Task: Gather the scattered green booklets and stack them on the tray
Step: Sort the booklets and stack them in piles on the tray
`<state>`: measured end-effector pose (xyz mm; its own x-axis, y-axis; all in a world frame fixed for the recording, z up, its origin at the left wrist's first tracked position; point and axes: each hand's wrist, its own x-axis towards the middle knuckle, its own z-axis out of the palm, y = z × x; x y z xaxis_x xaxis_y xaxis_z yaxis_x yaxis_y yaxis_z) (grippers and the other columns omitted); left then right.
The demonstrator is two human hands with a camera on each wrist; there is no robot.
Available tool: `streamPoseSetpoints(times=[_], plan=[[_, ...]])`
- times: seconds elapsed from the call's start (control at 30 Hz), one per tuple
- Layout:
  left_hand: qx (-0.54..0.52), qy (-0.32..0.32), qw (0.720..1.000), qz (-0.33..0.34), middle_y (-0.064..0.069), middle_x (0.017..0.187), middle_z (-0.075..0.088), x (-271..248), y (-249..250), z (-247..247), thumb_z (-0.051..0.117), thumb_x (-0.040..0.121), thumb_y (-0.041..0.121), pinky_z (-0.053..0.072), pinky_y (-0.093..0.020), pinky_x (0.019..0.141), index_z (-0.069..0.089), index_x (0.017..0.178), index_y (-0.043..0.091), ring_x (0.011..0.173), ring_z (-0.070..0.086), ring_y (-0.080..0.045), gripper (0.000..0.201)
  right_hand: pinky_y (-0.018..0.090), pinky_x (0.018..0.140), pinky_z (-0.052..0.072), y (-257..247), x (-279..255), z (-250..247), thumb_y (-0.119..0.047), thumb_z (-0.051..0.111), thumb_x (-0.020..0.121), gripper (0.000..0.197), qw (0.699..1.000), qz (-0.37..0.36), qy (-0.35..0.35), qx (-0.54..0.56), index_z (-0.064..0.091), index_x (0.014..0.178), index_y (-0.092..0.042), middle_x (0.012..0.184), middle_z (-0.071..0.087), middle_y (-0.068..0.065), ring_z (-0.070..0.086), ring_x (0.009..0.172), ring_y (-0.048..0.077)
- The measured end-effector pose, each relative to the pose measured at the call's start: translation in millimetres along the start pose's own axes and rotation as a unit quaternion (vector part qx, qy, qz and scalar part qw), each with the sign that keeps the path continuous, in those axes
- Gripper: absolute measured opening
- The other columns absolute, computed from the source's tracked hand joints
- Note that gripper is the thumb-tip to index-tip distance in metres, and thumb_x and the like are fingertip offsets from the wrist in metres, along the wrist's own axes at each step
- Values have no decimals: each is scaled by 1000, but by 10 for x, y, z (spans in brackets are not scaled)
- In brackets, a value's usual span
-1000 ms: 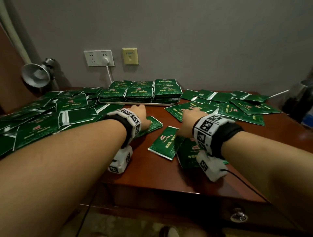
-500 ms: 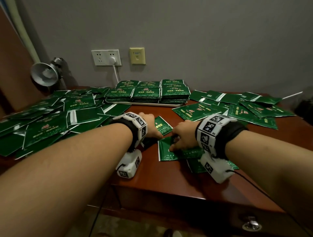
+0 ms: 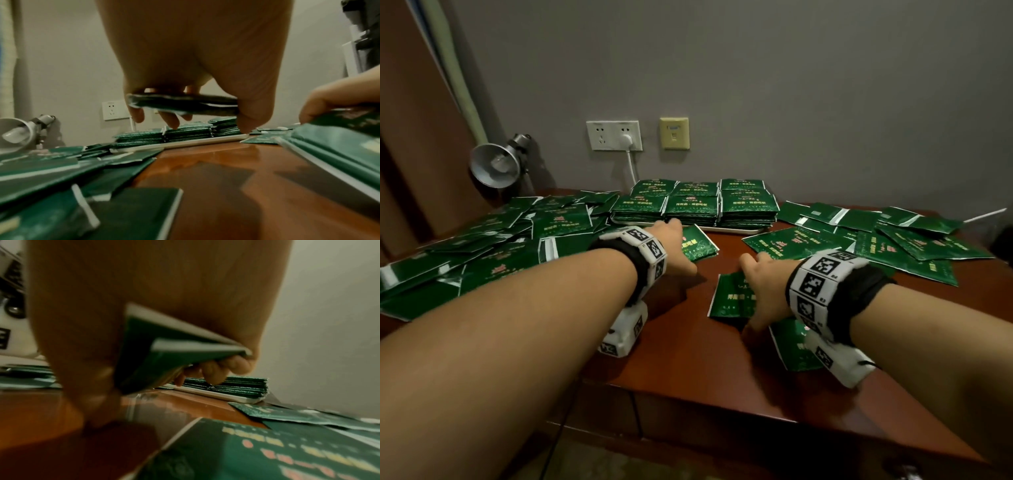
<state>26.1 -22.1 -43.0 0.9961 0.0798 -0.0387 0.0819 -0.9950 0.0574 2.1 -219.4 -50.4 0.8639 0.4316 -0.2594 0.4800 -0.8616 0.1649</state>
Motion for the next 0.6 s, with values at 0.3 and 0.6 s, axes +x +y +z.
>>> streamPoseSetpoints(times=[0.3, 0.6], plan=[[41, 28, 999, 20, -13, 128, 48, 353, -540, -421, 79, 70, 42, 48, -46, 95, 37, 138, 12, 115, 51, -32, 85, 38, 87, 45, -96, 383, -443, -57, 66, 76, 72, 997, -40, 67, -23, 44, 133, -18, 124, 47, 7, 47, 115, 27], [14, 47, 999, 19, -10, 124, 56, 1121, -1078, -741, 84, 70, 37, 48, -45, 96, 43, 133, 12, 111, 56, -30, 79, 43, 98, 45, -90, 1253, -1013, -54, 69, 77, 79, 994, -29, 104, 19, 39, 141, -19, 132, 50, 7, 44, 122, 30]])
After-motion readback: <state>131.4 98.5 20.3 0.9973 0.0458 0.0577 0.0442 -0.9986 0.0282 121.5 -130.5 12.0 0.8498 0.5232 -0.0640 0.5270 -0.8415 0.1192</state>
